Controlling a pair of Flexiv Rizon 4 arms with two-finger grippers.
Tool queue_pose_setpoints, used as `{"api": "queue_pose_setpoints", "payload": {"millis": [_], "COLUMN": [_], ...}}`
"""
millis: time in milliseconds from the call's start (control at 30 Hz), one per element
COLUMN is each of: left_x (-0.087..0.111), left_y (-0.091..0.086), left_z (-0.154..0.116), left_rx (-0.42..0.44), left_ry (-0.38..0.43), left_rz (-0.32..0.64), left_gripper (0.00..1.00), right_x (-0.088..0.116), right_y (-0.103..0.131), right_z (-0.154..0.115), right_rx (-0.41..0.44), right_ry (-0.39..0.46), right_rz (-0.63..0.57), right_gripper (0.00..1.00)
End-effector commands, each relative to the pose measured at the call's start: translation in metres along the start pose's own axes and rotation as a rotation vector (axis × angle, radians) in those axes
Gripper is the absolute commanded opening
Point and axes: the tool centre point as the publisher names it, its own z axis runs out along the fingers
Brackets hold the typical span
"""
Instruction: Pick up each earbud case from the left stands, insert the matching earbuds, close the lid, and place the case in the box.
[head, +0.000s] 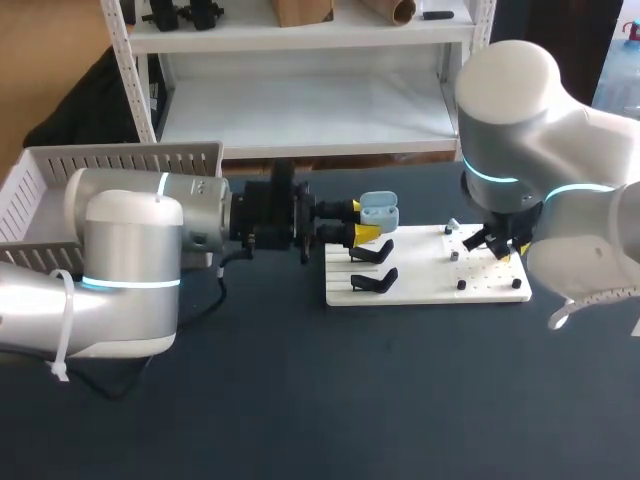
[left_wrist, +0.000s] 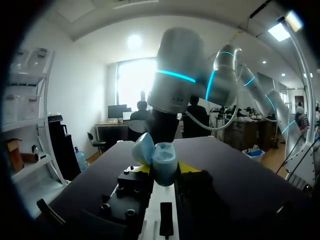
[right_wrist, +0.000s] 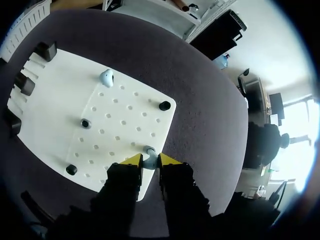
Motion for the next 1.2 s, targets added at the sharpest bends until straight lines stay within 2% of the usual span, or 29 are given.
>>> {"api": "queue_pose_setpoints", "payload": {"millis": [33,300,567,733,933,1133,1200], "left_x": [0.001,0.001,0.001,0.001,0.001,0.001,0.001], "left_y": [-0.002,-0.002,-0.002,-0.002,-0.002,-0.002,-0.002], "left_z": [0.000,0.000,0.000,0.000,0.000,0.000,0.000], "left_rx": [-0.007,-0.007,-0.007,-0.007,-0.007,-0.007,-0.007], "left_ry": [-0.004,-0.004,-0.004,-0.004,-0.004,-0.004,-0.004], "left_rz": [0.002,0.002,0.002,0.002,0.002,0.002,0.002], "left_gripper": [0.00,0.00,0.00,0.00,0.00,0.00,0.00], "right_x": [0.003,0.007,0.017,0.021,0.018,0.016,0.016], "right_y": [0.002,0.001,-0.002,0.008,0.032,0.055,0.065], "right_z": [-0.002,-0.015,-0.044,-0.084,-0.141,-0.178,-0.189], "right_rx": [0.002,0.011,0.041,0.043,0.029,-0.005,-0.017], "right_ry": [-0.001,-0.016,-0.048,-0.101,-0.136,-0.073,-0.024], "right_rz": [0.001,0.007,0.019,0.019,0.019,0.019,0.019], "right_gripper": [0.00,0.00,0.00,0.00,0.00,0.00,0.00]}}
